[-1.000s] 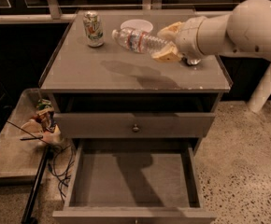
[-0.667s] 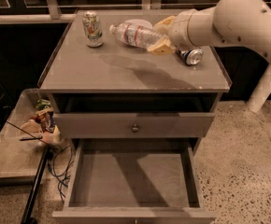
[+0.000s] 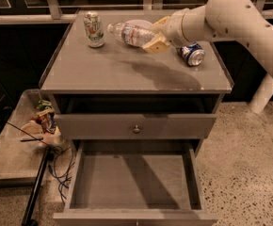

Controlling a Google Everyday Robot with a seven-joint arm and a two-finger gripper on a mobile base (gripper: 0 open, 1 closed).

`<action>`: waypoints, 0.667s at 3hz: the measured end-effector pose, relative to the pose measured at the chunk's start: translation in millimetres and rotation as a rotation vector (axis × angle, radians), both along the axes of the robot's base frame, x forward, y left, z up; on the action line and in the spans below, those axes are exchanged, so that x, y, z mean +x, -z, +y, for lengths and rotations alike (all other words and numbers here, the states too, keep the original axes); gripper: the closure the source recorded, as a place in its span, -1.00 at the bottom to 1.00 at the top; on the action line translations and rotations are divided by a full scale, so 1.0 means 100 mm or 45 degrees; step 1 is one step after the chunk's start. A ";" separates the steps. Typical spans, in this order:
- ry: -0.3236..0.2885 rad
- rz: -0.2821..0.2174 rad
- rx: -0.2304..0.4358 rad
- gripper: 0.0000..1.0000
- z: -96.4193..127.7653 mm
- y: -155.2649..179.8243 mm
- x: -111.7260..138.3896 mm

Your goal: Pick water bottle from middle drawer and place on counter

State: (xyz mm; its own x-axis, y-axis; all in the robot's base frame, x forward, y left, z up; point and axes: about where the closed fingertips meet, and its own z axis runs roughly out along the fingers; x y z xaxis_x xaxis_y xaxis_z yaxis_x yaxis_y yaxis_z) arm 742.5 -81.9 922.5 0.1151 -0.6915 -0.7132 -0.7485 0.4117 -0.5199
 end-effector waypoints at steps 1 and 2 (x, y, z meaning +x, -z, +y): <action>-0.023 0.086 0.035 1.00 0.09 0.08 0.04; -0.049 0.156 0.026 1.00 0.11 0.12 -0.05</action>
Offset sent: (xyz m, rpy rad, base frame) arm -0.0170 0.0070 -0.0126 0.0103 0.1877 0.0572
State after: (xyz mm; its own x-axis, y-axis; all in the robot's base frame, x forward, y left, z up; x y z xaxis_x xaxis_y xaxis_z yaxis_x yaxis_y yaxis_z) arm 737.8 -71.2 910.4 0.0524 -0.6732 -0.7376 -0.8214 0.3910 -0.4152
